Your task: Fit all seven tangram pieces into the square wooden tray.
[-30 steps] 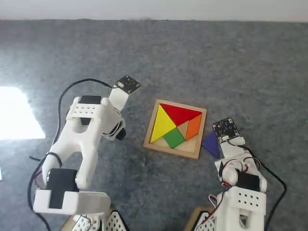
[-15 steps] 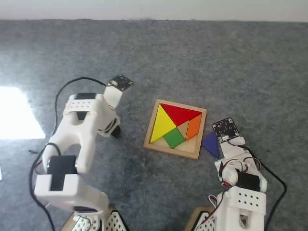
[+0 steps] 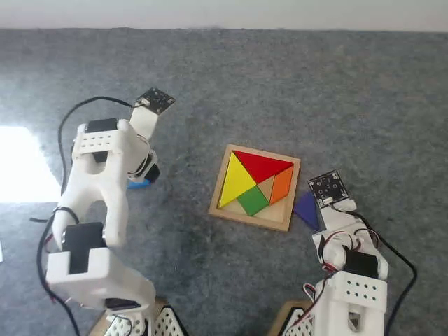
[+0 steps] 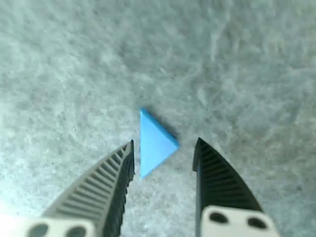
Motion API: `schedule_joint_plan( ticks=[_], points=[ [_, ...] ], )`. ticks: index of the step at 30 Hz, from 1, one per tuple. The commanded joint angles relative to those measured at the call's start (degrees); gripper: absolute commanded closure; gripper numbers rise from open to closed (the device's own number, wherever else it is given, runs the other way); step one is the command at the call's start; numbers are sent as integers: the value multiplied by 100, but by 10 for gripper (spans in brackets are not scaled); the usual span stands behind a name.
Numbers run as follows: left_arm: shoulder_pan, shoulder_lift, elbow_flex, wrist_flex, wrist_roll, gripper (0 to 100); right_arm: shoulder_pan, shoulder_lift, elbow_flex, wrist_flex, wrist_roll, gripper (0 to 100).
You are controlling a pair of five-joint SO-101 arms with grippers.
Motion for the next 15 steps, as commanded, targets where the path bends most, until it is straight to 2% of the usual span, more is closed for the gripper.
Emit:
schedule_joint_plan(
  ticks=[1, 12, 15],
  points=[
    [-53, 176, -312, -35, -44, 813, -48, 22, -18, -48, 53, 783],
    [-273, 1046, -681, -114, -53, 814, -48, 22, -18, -48, 53, 783],
    [-273, 1081, -681, -114, -44, 859, -48, 22, -18, -48, 53, 783]
  ],
)
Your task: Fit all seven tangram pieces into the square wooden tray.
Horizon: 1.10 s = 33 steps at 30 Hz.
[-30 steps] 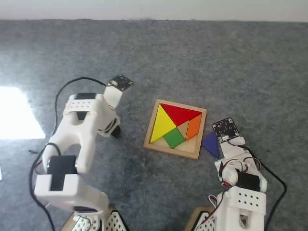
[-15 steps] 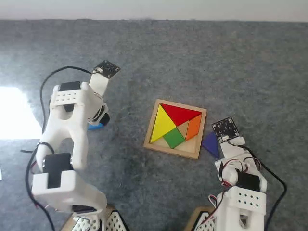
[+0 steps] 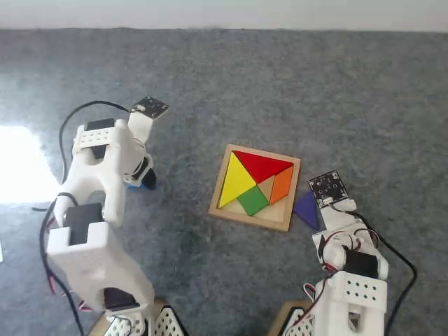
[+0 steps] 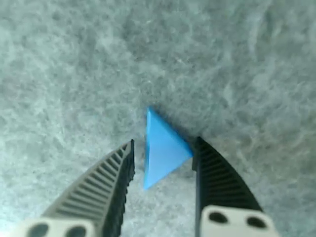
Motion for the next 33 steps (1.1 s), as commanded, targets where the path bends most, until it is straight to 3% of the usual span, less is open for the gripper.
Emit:
schedule_joint_plan(
  ticks=[1, 9, 14, 20, 23, 27, 33],
  points=[
    [-9, 26, -215, -97, -26, 880, -48, 22, -18, -48, 53, 783],
    [70, 123, -268, 202, 35, 929, -48, 22, -18, -48, 53, 783],
    [571, -352, -673, 1169, 976, 949, -48, 22, -18, -48, 53, 783],
    [1468, -1037, -743, 1582, 2400, 964, -48, 22, -18, -48, 53, 783],
    [1846, -1204, -743, 1758, 2752, 960, -48, 22, -18, -48, 53, 783],
    [1600, -1204, -787, 1679, 2664, 920, -40, 22, -18, -48, 53, 783],
    [756, -738, -769, 1521, 1908, 870, -40, 22, -18, -48, 53, 783]
  ],
)
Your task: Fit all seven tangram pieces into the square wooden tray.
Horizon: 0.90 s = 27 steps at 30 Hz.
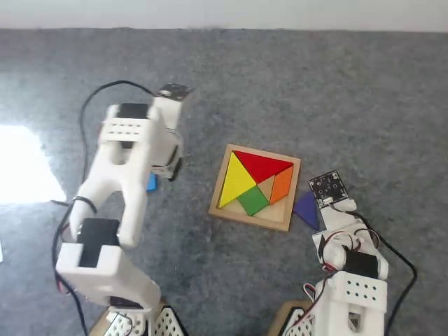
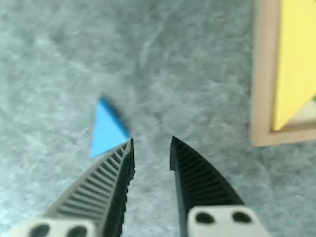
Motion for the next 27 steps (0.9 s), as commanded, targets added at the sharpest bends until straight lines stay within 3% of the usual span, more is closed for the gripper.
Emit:
schedule_joint_plan(
  ticks=[1, 6, 15, 20, 27],
  points=[
    [-615, 255, -233, -211, -554, 870, -40, 22, -18, -48, 53, 783],
    [-1046, 580, -259, -519, -721, 866, -40, 22, -18, -48, 53, 783],
    [-1055, 774, -224, -545, -756, 862, -40, 22, -18, -48, 53, 783],
    [-1037, 774, -224, -554, -756, 779, -40, 22, -18, -48, 53, 783],
    [-1029, 782, -224, -563, -765, 784, -40, 22, -18, -48, 53, 783]
  ],
)
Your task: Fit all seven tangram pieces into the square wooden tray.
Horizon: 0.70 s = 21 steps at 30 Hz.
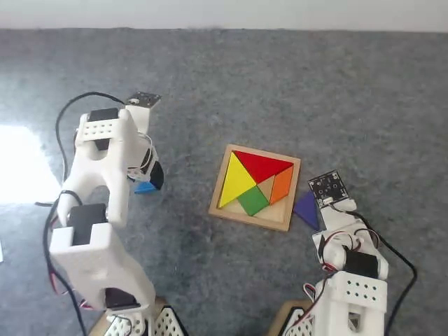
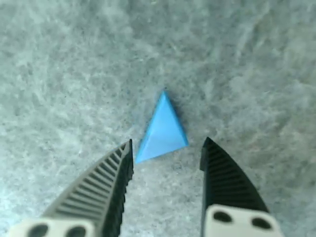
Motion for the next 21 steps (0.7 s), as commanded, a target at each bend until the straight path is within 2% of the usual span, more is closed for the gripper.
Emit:
schedule_joint_plan(
  ticks=[1, 10, 21],
  points=[
    [0, -44, -189, -114, -105, 784, -40, 22, -18, -48, 53, 783],
    [35, -44, 488, -826, -105, 798, -40, 22, -18, -48, 53, 783],
    [62, -44, 593, -818, -70, 822, -31, 22, -18, -48, 53, 783]
  ],
)
